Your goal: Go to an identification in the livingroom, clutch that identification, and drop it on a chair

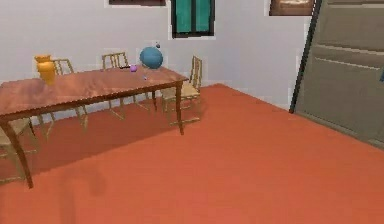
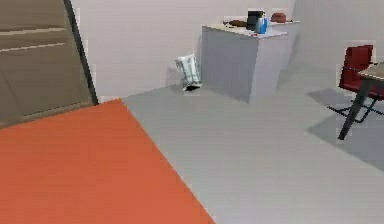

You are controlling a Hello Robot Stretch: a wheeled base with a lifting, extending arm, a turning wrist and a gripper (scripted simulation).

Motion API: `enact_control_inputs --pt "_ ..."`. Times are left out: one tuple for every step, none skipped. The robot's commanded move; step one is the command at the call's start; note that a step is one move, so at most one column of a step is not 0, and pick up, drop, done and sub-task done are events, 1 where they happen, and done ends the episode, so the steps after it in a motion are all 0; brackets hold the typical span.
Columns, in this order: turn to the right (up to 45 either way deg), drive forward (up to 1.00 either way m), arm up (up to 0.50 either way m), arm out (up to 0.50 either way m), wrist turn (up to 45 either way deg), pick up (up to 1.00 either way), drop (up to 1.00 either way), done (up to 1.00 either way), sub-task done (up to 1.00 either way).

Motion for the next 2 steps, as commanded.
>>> enact_control_inputs --pt "-18.0 0.00 0.00 0.00 0.0 0.00 0.00 0.00 0.00" --pt "0.0 1.00 0.00 0.00 0.0 0.00 0.00 0.00 0.00"
